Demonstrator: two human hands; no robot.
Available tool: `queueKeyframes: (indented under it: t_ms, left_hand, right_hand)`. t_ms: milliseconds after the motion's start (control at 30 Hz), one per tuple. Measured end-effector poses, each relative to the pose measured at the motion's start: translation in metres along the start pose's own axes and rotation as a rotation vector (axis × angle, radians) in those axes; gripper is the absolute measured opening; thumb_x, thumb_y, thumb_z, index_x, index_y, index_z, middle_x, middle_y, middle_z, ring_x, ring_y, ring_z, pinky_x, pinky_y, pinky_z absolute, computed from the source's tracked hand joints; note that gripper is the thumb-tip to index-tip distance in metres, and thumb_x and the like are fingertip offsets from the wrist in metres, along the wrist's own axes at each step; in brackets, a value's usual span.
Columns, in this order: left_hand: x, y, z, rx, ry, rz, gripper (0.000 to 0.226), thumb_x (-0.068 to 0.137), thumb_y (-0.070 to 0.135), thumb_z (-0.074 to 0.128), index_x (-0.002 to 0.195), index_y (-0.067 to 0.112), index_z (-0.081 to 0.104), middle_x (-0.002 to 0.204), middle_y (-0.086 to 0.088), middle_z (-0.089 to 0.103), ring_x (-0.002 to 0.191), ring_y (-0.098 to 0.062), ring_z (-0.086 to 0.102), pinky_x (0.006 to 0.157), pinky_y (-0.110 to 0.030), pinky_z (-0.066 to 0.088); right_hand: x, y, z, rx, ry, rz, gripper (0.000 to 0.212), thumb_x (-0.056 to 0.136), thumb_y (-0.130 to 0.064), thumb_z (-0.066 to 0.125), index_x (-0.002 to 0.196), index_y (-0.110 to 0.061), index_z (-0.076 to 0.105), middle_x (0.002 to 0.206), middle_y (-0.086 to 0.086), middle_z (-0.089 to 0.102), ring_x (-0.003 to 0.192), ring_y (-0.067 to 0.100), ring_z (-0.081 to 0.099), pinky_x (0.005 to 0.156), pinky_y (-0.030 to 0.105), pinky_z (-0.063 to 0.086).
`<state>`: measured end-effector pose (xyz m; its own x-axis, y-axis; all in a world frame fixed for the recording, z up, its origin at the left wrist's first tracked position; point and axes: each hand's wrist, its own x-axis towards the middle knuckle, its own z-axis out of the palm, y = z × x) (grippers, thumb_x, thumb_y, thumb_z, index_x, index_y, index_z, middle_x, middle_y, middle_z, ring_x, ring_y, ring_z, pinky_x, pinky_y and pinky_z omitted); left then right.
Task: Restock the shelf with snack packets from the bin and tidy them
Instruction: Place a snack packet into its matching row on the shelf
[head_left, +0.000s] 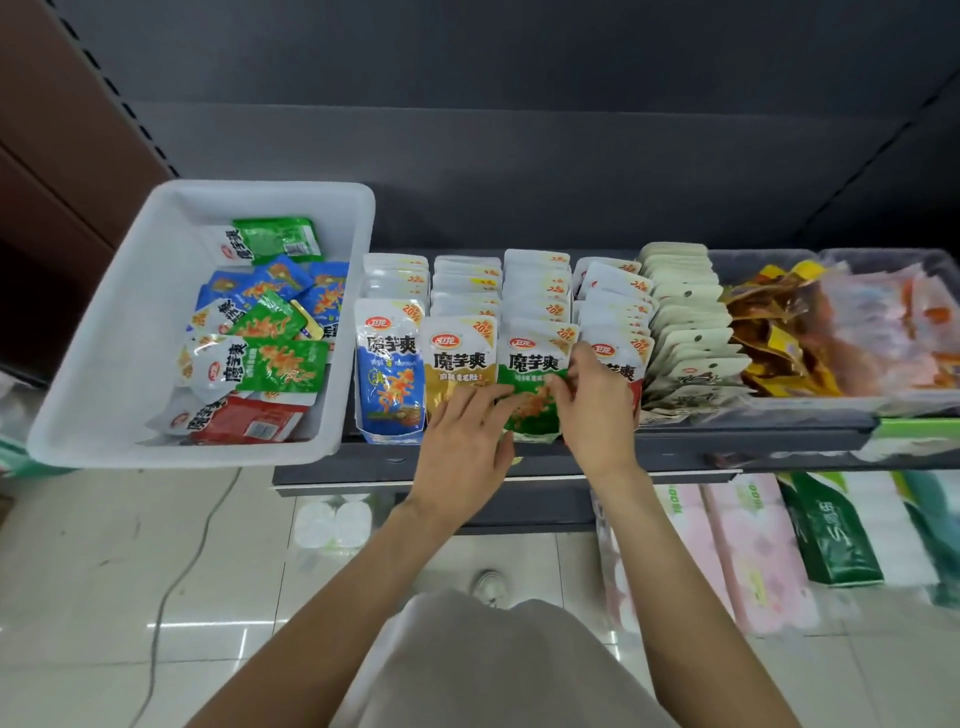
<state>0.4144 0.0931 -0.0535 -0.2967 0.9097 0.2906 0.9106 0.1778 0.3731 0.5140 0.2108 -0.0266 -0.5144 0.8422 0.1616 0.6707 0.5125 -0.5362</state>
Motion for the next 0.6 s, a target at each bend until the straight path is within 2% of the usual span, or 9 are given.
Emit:
queueKeyframes:
  t_ms: [133,267,400,500,600]
  left_hand:
    - [0.001,0.004,0.001,0.097,-0.059,0.015,0.049,0.072,0.014,0.072,0.119,0.013,0.062,0.119,-0.002,0.063,0.105,-0.022,0.051,0.086,-0.039,0.051]
    - [0.002,0.010,-0.001,0.125,-0.080,-0.007,0.051,0.067,0.014,0.075,0.116,0.012,0.064,0.114,-0.004,0.066,0.099,-0.026,0.058,0.083,-0.040,0.053]
    - [0.000,0.010,-0.011,0.036,-0.050,-0.005,0.048,0.071,0.011,0.071,0.118,0.013,0.063,0.114,-0.003,0.065,0.104,-0.024,0.058,0.087,-0.039,0.053]
    - [-0.006,0.006,-0.023,-0.054,-0.009,0.014,0.041,0.079,0.013,0.063,0.119,0.015,0.061,0.110,-0.001,0.065,0.102,-0.022,0.057,0.085,-0.033,0.051]
    - [-0.018,-0.002,-0.043,-0.097,0.138,-0.001,0.027,0.084,0.018,0.055,0.109,0.017,0.065,0.097,0.003,0.066,0.089,-0.017,0.056,0.077,-0.027,0.047]
  right_hand:
    - [0.003,0.000,0.001,-0.076,-0.013,0.063,0.022,0.092,-0.020,0.060,0.106,-0.008,0.049,0.088,0.010,0.068,0.079,0.028,0.066,0.058,0.026,0.037]
    - [-0.006,-0.006,0.003,-0.048,0.126,0.073,0.032,0.086,-0.017,0.067,0.108,-0.009,0.044,0.095,0.009,0.062,0.075,0.029,0.064,0.054,0.026,0.036]
    - [-0.023,-0.008,-0.013,0.172,0.310,-0.008,0.027,0.087,-0.014,0.065,0.107,-0.009,0.048,0.096,0.003,0.056,0.081,0.018,0.058,0.061,0.029,0.043]
    - [-0.035,-0.017,-0.027,0.401,0.298,-0.035,0.019,0.089,-0.013,0.060,0.104,-0.015,0.049,0.089,-0.007,0.056,0.079,0.004,0.053,0.069,0.023,0.045]
    - [-0.044,-0.035,-0.033,0.500,0.241,-0.113,0.016,0.089,-0.012,0.057,0.104,-0.017,0.052,0.088,-0.007,0.058,0.080,0.006,0.056,0.072,0.013,0.042]
